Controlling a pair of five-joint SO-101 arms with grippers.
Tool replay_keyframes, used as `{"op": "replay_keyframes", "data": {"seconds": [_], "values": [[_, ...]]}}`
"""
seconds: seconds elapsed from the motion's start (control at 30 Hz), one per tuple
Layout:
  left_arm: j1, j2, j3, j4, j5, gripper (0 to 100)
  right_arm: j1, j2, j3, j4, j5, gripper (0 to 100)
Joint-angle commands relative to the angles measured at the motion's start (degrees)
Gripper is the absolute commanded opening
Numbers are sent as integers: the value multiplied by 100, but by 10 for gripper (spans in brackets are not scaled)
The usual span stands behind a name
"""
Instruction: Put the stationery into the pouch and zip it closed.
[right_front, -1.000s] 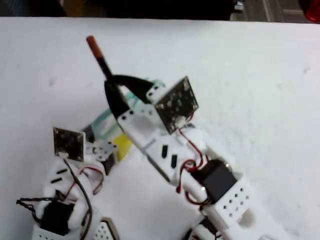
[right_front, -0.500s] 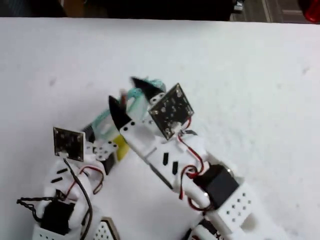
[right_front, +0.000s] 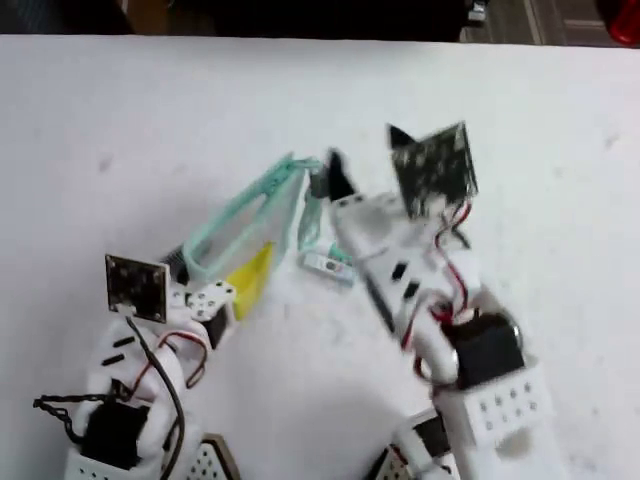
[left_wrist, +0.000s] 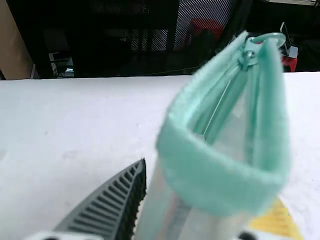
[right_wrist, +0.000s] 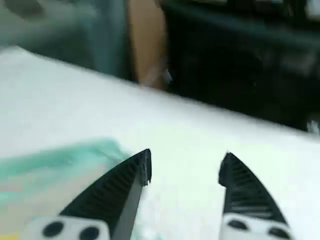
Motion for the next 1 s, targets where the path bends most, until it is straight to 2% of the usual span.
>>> {"op": "replay_keyframes", "data": {"seconds": [0.0,0.13,0.23,0.47,0.73,0.97], "values": [[-268,4,-26,-185,79,286,347,646,387,259,712,190],[-576,4,-18,-290,352,286,268,1578,765,259,1644,190],[-848,4,-18,-299,598,286,233,2299,800,259,2031,189],[-1068,4,-18,-299,809,286,110,3556,774,-330,2084,190],[-1068,4,-18,-299,809,286,-277,3969,774,-505,2092,188],[-1051,4,-18,-299,809,286,-110,4637,615,-892,2092,187]]}}
